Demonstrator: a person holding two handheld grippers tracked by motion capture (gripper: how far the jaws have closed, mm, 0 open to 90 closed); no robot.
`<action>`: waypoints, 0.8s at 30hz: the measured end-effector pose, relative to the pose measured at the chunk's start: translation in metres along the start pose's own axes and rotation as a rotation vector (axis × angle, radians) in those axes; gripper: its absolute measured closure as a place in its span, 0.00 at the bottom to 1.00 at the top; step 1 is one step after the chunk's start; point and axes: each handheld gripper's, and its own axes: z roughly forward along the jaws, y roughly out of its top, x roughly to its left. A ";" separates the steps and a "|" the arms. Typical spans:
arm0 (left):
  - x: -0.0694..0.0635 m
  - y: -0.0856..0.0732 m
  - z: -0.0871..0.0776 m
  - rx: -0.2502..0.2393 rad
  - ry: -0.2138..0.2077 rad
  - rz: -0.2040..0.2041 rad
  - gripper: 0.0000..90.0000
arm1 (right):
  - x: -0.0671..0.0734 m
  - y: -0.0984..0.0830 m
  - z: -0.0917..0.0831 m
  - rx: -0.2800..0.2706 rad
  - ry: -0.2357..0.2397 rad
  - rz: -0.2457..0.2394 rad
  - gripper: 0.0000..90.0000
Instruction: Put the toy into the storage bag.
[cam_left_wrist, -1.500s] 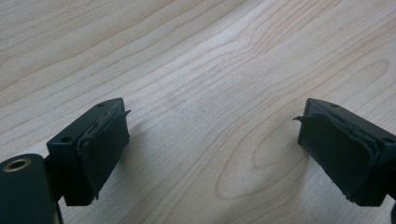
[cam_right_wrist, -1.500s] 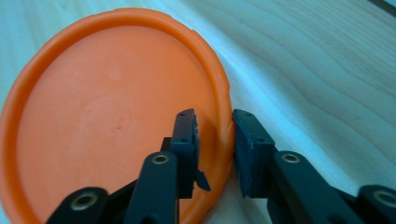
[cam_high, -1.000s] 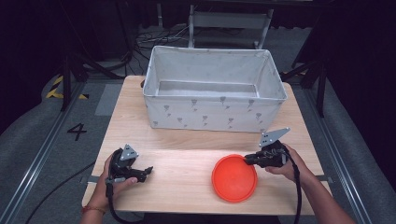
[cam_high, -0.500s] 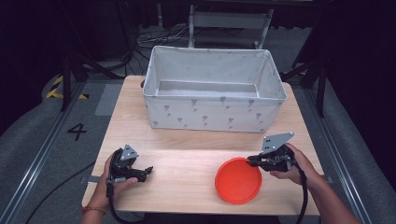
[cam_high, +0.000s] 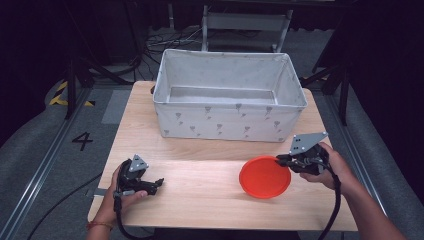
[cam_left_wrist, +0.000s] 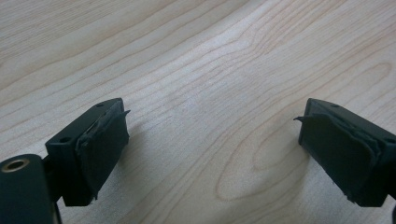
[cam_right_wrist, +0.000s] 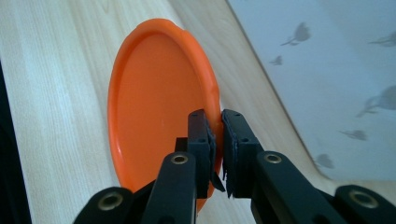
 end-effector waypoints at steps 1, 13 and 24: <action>0.000 0.000 0.000 0.001 0.000 -0.002 0.10 | -0.002 0.001 -0.005 -0.005 -0.008 0.002 0.92; 0.000 0.000 0.000 0.001 0.003 -0.005 0.09 | -0.020 0.016 -0.055 -0.041 -0.105 -0.004 0.92; 0.000 0.000 0.000 0.001 0.003 -0.005 0.09 | -0.038 0.035 -0.087 -0.072 -0.148 -0.025 0.92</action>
